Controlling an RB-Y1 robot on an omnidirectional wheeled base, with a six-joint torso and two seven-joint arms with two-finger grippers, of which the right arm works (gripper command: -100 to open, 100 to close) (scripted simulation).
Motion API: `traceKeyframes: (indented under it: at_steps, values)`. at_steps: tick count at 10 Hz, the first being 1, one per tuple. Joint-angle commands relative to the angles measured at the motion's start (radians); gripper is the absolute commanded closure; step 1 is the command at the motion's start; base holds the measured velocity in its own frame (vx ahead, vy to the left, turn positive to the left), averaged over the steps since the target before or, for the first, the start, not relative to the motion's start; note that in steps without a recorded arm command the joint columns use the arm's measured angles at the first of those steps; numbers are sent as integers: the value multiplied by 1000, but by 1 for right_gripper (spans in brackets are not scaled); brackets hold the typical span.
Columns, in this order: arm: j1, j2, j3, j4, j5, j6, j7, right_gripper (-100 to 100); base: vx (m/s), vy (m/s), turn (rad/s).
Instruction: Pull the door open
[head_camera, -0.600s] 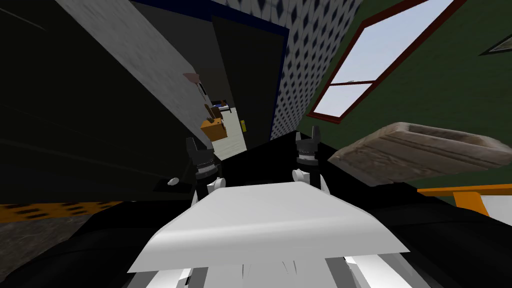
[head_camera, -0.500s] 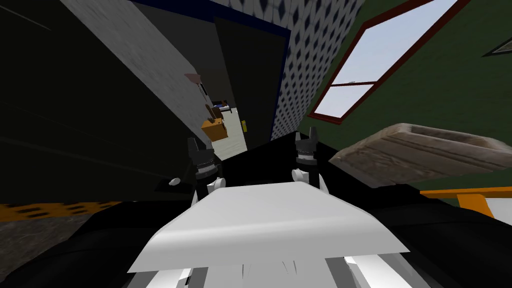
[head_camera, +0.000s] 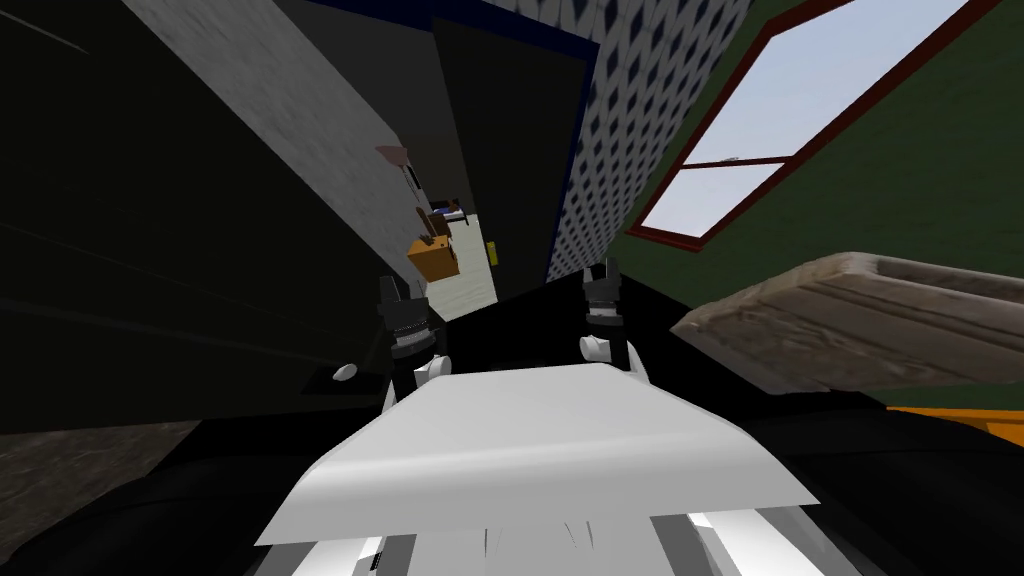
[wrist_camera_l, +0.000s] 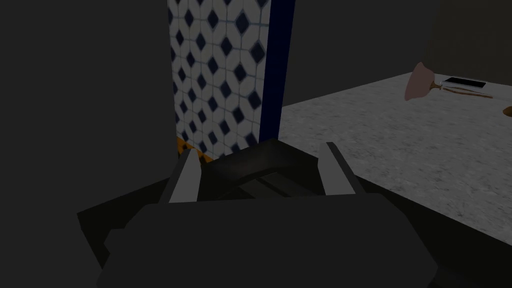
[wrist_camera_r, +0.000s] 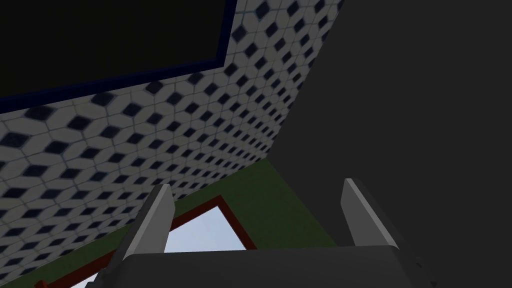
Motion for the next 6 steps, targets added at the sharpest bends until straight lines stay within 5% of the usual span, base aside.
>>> traceKeyframes:
  at_steps: [1,6]
  values:
    - [-14,-7,-2,28,-1,4,-2,-100,96,31,51]
    - [-75,-22,1,141,3,23,-3,-100,103,34,78]
